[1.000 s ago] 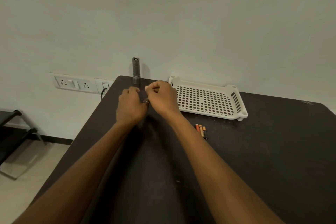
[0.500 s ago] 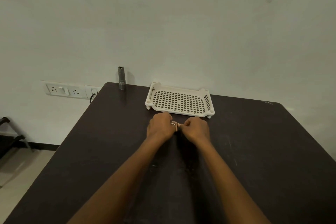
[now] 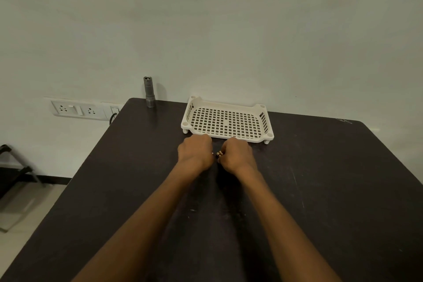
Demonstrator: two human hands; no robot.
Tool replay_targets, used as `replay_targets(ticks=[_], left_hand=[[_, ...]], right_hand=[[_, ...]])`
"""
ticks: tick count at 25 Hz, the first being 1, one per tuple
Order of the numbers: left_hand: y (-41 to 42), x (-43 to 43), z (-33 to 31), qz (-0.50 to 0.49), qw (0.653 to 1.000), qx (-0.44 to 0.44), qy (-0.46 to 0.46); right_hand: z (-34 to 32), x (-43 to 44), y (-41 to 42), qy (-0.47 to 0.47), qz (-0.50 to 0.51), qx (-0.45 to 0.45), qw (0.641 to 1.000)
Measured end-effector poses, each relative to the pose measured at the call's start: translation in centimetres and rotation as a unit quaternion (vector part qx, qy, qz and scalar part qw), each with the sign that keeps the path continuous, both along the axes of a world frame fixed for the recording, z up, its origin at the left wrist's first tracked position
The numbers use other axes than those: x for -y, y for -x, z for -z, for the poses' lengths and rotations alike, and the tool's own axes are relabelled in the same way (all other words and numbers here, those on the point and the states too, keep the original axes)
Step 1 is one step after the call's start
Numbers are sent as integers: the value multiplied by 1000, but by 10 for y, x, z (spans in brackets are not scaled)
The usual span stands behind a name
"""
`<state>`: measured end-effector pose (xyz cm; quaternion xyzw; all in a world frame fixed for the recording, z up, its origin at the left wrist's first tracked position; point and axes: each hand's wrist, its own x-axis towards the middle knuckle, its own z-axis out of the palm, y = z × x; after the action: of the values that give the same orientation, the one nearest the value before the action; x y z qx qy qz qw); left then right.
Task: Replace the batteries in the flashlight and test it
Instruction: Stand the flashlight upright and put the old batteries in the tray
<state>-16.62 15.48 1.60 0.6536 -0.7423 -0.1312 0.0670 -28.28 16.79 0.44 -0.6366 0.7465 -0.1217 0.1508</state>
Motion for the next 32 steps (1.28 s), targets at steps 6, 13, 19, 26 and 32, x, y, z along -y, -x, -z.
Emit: replay_targets(ticks=[6,13,19,26,32], left_hand=[[-5,9,-7,56,995,-13,82],[-10,36,-10,49,991,-98,80],[2,76,-9,62,985,-136,86],[34,148,11,113,977,-166,68],[43,188,24,178,971,-149,61]], right_hand=[[-4,3,4,-19,-25,-20,999],[-7,6,7,-14,-60,-40,997],[-18,9,20,34,-60,-67,995],[-32,91,62,91,-50,-43,994],[5,146,57,76,-121,-95,985]])
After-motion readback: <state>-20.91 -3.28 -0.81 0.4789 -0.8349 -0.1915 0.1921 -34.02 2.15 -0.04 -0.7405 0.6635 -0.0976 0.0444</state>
